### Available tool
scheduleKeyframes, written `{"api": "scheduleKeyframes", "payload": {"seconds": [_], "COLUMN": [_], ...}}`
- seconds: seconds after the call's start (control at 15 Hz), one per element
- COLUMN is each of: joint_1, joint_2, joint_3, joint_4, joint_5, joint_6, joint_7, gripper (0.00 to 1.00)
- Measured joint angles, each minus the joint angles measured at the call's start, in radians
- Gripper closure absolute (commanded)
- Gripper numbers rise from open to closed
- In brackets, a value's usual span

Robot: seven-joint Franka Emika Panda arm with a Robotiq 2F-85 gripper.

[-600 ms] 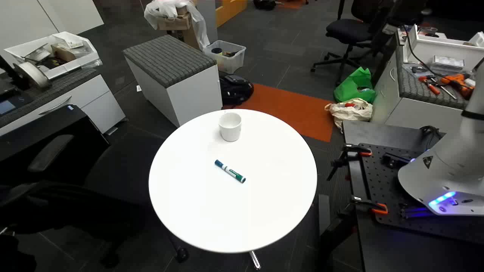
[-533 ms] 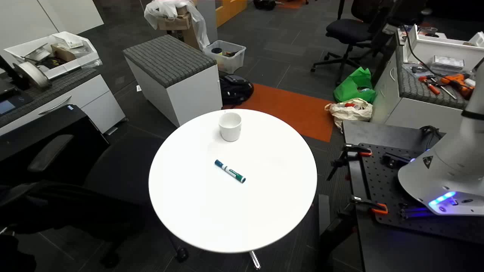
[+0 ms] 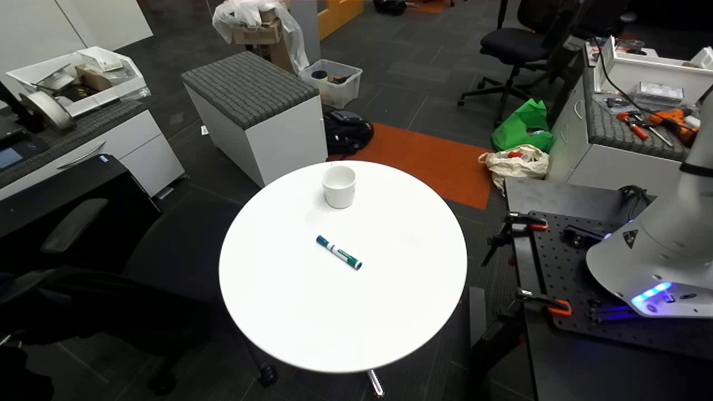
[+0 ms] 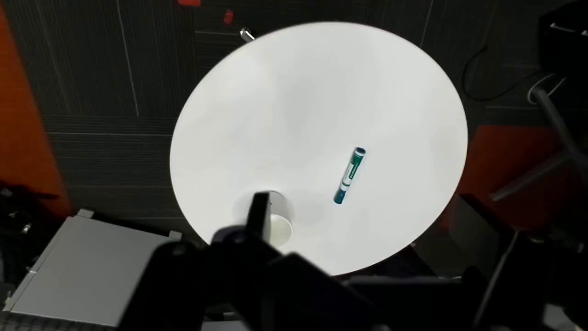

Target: Pick the marker then put it back on the table

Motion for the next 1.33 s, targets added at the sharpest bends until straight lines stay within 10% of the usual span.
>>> {"api": "scheduleKeyframes", "payload": {"seconds": [1.33], "joint_1": [0.136], "joint_2": [0.343], "joint_3": [0.071], "joint_4": [0.029], "joint_5": [0.185], "joint_6": [0.341], "joint_7": [-0.001], "gripper": [0.00]}}
